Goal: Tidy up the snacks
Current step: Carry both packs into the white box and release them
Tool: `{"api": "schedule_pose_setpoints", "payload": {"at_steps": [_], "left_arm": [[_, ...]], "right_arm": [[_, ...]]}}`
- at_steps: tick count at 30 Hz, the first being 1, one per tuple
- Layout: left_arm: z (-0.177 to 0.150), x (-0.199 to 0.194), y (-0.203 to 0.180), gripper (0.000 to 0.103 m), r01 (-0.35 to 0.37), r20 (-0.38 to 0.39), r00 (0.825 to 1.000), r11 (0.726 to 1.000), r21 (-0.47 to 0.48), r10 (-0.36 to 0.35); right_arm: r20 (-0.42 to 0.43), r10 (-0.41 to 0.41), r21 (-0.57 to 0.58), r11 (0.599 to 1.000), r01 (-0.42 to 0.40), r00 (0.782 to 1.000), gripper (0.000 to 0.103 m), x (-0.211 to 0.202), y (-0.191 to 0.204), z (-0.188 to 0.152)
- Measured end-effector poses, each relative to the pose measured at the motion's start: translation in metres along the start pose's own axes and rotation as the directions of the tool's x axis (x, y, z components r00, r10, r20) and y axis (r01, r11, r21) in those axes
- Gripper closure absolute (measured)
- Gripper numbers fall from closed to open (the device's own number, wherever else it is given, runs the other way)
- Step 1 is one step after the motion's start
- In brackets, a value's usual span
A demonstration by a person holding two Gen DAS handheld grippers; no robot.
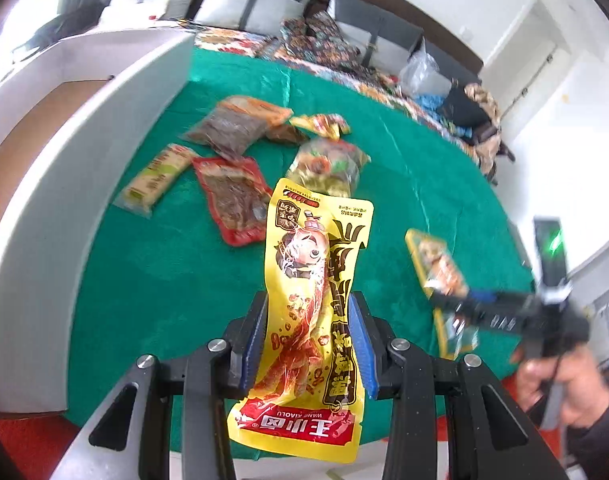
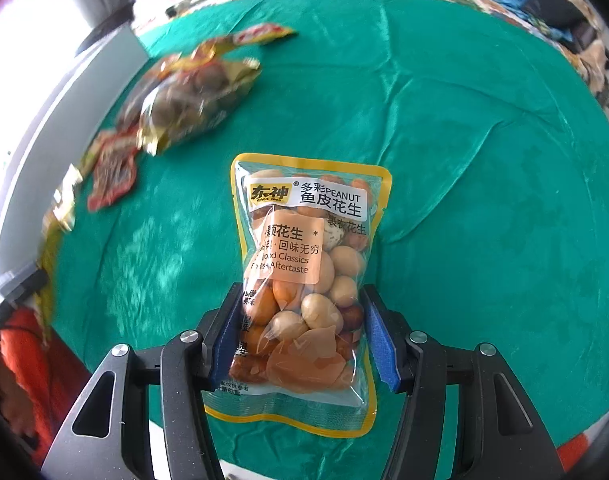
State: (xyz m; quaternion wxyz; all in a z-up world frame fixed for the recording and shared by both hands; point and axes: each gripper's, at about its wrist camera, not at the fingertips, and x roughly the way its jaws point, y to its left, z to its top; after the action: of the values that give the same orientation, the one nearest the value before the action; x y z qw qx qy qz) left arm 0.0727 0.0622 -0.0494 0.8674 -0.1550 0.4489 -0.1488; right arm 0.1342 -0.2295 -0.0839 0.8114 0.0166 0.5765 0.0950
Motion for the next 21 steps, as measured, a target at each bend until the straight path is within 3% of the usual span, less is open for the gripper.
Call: {"api": "schedule_pose_setpoints", "payload": {"at_steps": [3,6,10,12,15,17,19,20,21], "left_arm": [[0.013,-0.029,0.02,0.064,0.03,0.049,0.998,0.997,-0.065,-0.026],[0.03,-0.061,0.05,0.064,0.034,0.108,0.994,0.99,-0.134,-0.019],[0.057,-0.113,0.103,0.064,-0.007,0.194,0.98,0.975,-0.221,0.051],[0.069,-0.134,0.127,0.064,-0.083,0.218,0.966,0.968,-0.235,0.136],[0.08,-0.153,0.161,0.06,-0.208,0.219,0.939,0.944,-0.257,0.267],[0.081,-0.157,0.184,0.054,-0.324,0.197,0.902,0.903,-0.281,0.385],[0.076,-0.154,0.203,0.035,-0.41,0.162,0.868,0.862,-0.298,0.469],[0.072,-0.152,0.212,0.021,-0.444,0.135,0.855,0.842,-0.306,0.5],[0.064,-0.153,0.221,0.019,-0.47,0.117,0.843,0.824,-0.315,0.525]], "right_arm": [[0.014,0.029,-0.009,1.0,-0.029,0.999,0.043,-0.004,0.013,-0.006],[0.055,0.082,-0.043,0.996,-0.08,0.995,0.043,-0.021,0.042,0.008],[0.132,0.188,-0.148,0.975,-0.169,0.973,0.043,-0.061,0.106,0.041],[0.164,0.266,-0.217,0.949,-0.228,0.95,0.043,-0.083,0.151,0.062],[0.172,0.375,-0.321,0.896,-0.308,0.911,0.043,-0.106,0.228,0.087],[0.161,0.432,-0.371,0.86,-0.352,0.887,0.039,-0.111,0.277,0.102],[0.148,0.475,-0.409,0.828,-0.383,0.868,0.034,-0.109,0.323,0.112],[0.15,0.48,-0.42,0.822,-0.384,0.865,0.031,-0.105,0.341,0.116],[0.15,0.48,-0.427,0.82,-0.381,0.864,0.03,-0.103,0.353,0.118]]}}
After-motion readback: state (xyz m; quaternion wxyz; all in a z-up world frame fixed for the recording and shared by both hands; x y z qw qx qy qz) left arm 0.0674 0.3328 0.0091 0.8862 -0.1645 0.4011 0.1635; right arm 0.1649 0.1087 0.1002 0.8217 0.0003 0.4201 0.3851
